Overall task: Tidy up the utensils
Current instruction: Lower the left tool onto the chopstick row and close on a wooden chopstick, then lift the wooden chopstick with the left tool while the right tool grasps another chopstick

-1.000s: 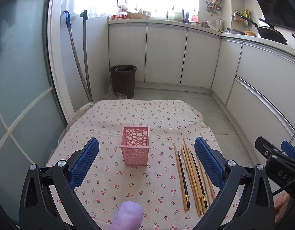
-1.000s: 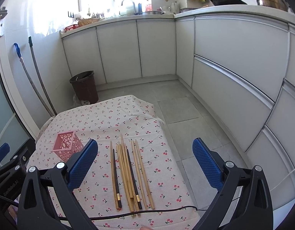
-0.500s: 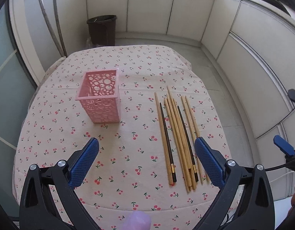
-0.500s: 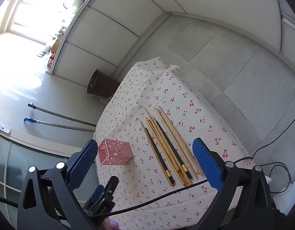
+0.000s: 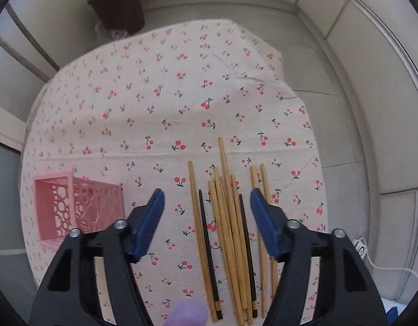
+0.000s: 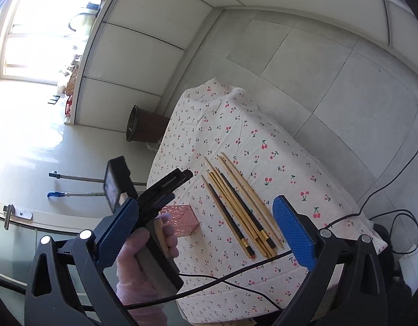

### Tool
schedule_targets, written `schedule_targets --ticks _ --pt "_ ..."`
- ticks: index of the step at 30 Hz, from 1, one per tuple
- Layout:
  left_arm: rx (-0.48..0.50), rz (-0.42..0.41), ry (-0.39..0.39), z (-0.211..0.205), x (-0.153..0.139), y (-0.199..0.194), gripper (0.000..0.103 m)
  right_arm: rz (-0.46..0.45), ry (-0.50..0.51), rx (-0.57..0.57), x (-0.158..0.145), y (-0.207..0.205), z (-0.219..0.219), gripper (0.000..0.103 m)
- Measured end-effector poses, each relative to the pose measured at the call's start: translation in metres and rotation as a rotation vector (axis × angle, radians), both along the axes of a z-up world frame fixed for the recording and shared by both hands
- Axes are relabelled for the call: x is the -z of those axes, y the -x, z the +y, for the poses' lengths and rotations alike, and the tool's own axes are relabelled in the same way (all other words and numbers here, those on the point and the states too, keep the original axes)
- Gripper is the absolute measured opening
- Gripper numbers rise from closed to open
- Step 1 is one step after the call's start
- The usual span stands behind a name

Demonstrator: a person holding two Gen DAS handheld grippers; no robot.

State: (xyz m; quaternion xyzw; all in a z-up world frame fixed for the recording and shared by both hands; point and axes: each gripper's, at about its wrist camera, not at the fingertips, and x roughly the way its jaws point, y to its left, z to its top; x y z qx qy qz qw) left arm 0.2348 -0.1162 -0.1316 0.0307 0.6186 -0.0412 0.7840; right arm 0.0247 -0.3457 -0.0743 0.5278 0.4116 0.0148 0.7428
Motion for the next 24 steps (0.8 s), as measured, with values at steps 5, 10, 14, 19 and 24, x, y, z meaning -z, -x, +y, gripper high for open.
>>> schedule_targets --ticks 5,10,14,19,24 --pt "-0.023 0.02 -0.11 0.003 0.027 -0.021 0.022 -0.009 -0.022 0.031 0.001 0.002 -0.011 0.096" --pt "-0.061 0.038 -0.061 0.008 0.041 -0.033 0.015 -0.017 -0.013 0.023 -0.002 0.0 -0.013 0.096" --pt "-0.063 0.055 -0.05 0.008 0.054 -0.037 0.015 -0.004 -0.011 0.008 0.002 -0.002 -0.01 0.096" --pt "-0.113 0.077 0.025 0.022 0.067 -0.039 0.009 -0.003 0.043 -0.008 0.0 -0.005 -0.008 0.096" --pt "-0.052 0.037 0.05 0.031 0.068 -0.028 0.004 0.039 0.069 -0.033 0.012 -0.015 -0.004 0.096"
